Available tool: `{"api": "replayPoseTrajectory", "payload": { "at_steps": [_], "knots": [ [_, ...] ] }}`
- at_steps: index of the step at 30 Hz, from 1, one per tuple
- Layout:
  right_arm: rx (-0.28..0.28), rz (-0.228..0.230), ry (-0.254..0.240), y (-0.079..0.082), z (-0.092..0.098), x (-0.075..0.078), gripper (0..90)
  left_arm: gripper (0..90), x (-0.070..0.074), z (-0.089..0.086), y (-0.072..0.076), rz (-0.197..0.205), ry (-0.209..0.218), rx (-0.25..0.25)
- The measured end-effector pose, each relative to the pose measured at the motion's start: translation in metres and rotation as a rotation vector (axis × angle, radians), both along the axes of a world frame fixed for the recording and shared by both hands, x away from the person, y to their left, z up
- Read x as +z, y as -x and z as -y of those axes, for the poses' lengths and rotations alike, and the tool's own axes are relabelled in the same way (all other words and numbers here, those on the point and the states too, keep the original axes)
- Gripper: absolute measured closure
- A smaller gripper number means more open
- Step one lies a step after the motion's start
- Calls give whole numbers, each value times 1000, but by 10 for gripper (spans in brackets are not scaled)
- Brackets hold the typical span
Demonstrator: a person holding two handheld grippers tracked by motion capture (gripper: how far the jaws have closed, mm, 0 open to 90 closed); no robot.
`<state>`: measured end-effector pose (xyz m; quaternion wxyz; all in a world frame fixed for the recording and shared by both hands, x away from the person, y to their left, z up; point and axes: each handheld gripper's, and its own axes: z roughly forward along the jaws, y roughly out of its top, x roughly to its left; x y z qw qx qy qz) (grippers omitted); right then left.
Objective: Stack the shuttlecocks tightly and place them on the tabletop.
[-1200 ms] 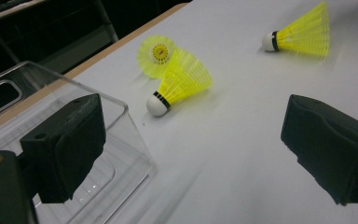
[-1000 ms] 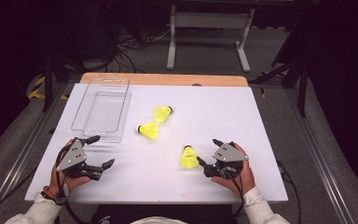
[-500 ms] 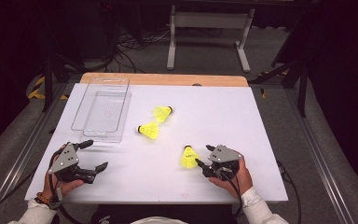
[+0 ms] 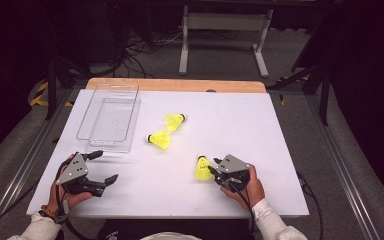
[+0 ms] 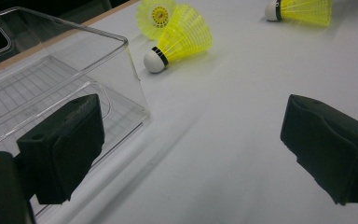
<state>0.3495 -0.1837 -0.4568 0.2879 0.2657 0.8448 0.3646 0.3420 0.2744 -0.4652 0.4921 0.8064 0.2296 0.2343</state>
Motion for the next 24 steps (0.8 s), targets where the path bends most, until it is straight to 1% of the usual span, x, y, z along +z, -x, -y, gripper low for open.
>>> {"api": "replayPoseTrajectory", "payload": {
  "at_steps": [5, 6, 8, 9, 11, 20, 23, 24],
  "knots": [
    [11, 19, 33, 1, -6, 0, 836, 72, -1, 0, -1, -5, 0, -2],
    [11, 19, 33, 1, -6, 0, 836, 72, -1, 0, -1, -5, 0, -2],
    [10, 32, 43, 2, -8, 0, 883, 72, -1, 0, -1, -5, 3, -3],
    [8, 40, 50, 2, -8, 1, 889, 72, -1, 0, -1, -5, 4, -4],
    [6, 46, 48, 2, -7, 1, 896, 71, 0, 0, -1, -4, 4, -7],
    [10, 85, 24, 1, -3, 8, 900, 72, 0, -1, -1, 0, 8, -5],
    [14, 107, 19, 2, -2, 11, 900, 72, 0, -1, -1, 0, 9, -6],
    [14, 107, 19, 2, -2, 11, 900, 72, 0, -1, 0, 1, 10, -5]
  ]
}}
